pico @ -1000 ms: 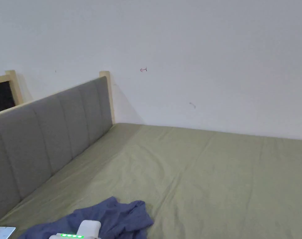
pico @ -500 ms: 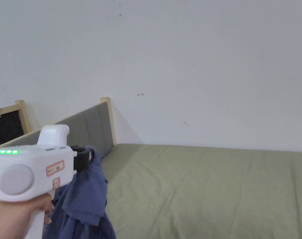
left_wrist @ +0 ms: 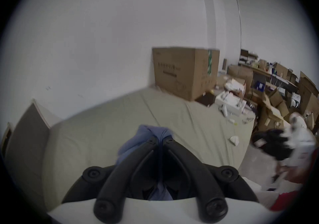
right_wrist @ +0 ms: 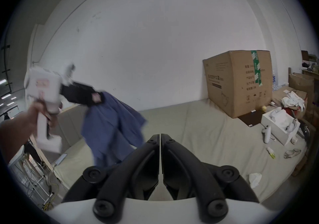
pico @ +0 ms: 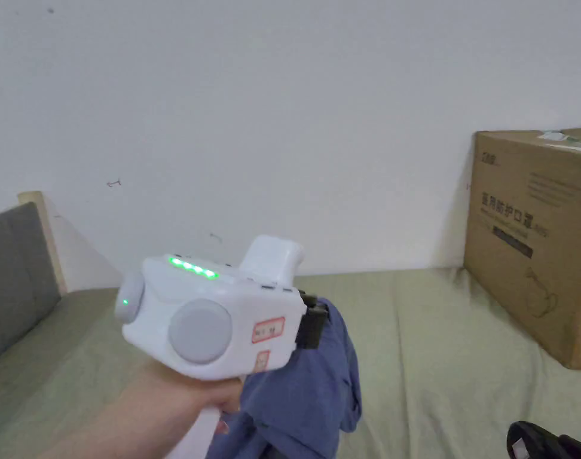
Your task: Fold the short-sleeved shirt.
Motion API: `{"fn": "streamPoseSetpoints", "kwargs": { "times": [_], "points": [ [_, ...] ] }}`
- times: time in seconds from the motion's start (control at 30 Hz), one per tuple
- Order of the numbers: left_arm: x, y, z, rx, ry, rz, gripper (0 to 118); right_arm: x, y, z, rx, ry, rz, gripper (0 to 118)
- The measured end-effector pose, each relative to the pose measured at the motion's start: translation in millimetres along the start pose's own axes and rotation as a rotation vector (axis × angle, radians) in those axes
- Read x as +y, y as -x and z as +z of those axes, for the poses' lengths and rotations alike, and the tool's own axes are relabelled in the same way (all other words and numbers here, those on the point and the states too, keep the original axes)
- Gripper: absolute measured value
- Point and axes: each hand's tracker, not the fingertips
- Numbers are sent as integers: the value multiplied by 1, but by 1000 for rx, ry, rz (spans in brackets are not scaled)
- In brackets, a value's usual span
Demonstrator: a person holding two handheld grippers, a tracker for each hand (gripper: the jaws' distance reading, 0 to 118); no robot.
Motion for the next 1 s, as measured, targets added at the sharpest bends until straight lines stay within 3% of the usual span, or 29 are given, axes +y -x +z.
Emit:
{"fn": "streamPoseSetpoints", "kwargs": {
  "times": [0.1, 0.2, 0.23, 0.3, 0.33, 0.37, 0.47, 0.6, 0.8, 0.83, 0.87, 0.93, 0.97, 1.0],
  "points": [
    [-61, -24, -92, 85, 122, -12, 2, -15, -18, -1, -69, 57, 14, 2],
    [-129, -35, -158, 49, 318, 117, 11, -32, -32, -4, -114, 142, -21, 2],
    [-148, -38, -172, 28, 386, 152, 26, -38, -36, -5, -120, 167, -36, 2],
    [-174, -36, -189, -6, 473, 252, 94, -47, -41, -6, -120, 199, -47, 2],
    [-183, -32, -193, -46, 497, 319, 112, -50, -43, -7, -120, 218, -45, 2],
    [-189, -29, -191, -96, 474, 402, 118, -53, -44, -9, -122, 232, -43, 2],
    [-179, -12, -171, -108, 380, 490, 115, -54, -41, -11, -116, 240, -42, 2],
    [-143, 10, -122, -109, 240, 463, 115, -46, -31, -16, -91, 226, -55, 2],
    [-118, 32, 21, -84, -30, 402, 112, -24, -7, -10, -42, 87, 24, 2],
    [-124, 33, 47, -35, -76, 398, 104, -22, -3, -7, -38, 59, 36, 2],
    [-132, 31, 72, 37, -153, 385, 80, -21, 0, -4, -39, 31, 44, 2],
    [-150, 21, 108, 213, -278, 363, 14, -21, 4, 0, -41, -22, 48, 2],
    [-165, 13, 121, 328, -325, 340, 0, -22, 6, 2, -45, -47, 49, 2],
    [-178, 7, 135, 402, -385, 318, 0, -24, 7, 5, -51, -73, 49, 2]
  ]
}}
